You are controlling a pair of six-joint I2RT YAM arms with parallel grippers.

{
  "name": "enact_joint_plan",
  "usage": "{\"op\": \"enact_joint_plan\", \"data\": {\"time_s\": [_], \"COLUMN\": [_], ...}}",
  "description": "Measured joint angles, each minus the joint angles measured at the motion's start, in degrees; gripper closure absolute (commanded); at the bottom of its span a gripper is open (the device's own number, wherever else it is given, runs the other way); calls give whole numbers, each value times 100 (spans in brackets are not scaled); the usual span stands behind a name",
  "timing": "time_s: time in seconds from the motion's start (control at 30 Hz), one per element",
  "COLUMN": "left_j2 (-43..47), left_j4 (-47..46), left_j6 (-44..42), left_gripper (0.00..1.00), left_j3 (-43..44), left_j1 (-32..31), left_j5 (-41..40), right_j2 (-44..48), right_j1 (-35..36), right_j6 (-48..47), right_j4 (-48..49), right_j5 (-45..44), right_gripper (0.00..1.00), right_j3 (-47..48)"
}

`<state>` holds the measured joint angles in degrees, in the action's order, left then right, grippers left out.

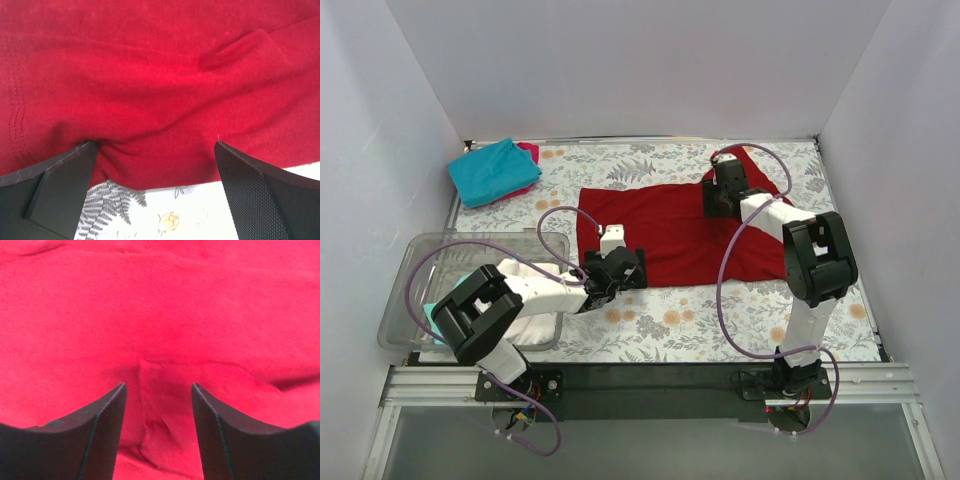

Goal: Fold and stack the t-shirts
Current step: Fold the tshirt

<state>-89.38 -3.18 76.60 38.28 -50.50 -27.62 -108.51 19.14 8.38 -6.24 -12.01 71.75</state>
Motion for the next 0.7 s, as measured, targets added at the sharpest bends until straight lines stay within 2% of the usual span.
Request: {"op": "enact_joint_plan", "data": {"time_s": [0.33,0.7], "left_j2": [33,549], "left_j4": [422,1060], "left_j6": [92,507], "left_gripper": [4,4], "left_j3": [85,-205], "left_j1": [-4,-4], "left_j5": [-190,-356], "right_j2": [1174,1202], "right_j1": [-201,-566], "right_j6": [0,232], "right_j4": [-85,-57], "right_j5": [-525,-568], "right_gripper": [45,45], "right_j3": [-708,-1497]}}
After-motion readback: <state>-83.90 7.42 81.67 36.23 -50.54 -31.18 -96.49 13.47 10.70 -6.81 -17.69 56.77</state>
